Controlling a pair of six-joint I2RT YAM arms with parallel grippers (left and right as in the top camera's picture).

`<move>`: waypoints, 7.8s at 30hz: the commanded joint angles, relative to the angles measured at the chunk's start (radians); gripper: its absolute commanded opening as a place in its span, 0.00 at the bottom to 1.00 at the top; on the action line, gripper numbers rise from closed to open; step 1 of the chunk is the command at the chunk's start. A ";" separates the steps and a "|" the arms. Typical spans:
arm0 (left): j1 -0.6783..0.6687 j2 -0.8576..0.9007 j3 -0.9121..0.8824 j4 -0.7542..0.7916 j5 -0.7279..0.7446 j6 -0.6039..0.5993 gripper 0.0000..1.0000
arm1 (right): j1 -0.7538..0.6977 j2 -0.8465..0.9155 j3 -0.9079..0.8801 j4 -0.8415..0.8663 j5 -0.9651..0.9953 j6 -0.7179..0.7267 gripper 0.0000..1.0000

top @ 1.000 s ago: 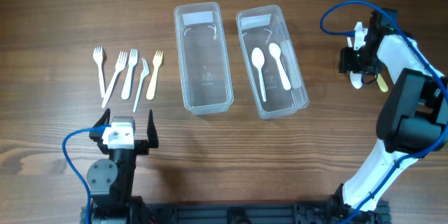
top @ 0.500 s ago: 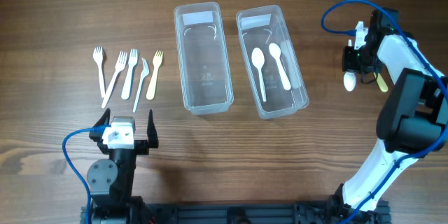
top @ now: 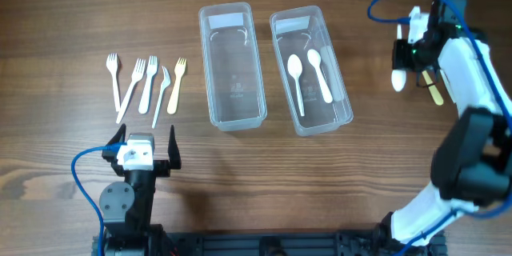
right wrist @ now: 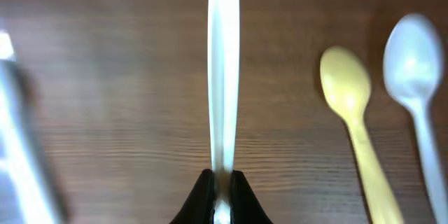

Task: Pack container
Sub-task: 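Drop the thin white spoon into the right container, then grasp the cream spoon with the right gripper, then place the cream spoon into the right container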

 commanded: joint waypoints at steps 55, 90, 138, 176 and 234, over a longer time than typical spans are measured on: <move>-0.001 -0.007 -0.008 0.003 0.001 0.019 1.00 | 0.124 -0.212 0.041 -0.122 0.241 -0.047 0.80; -0.001 -0.007 -0.008 0.003 0.001 0.019 1.00 | -0.103 0.282 0.040 0.069 0.171 -0.226 0.72; -0.001 -0.007 -0.008 0.003 0.001 0.019 1.00 | -0.147 0.284 0.039 0.086 -0.028 -0.140 0.04; -0.001 -0.005 -0.008 0.003 0.001 0.019 1.00 | 0.457 -0.143 0.040 0.012 -0.091 0.008 0.04; -0.001 -0.005 -0.008 0.003 0.001 0.019 1.00 | -0.219 0.088 0.067 0.049 0.112 -0.216 0.73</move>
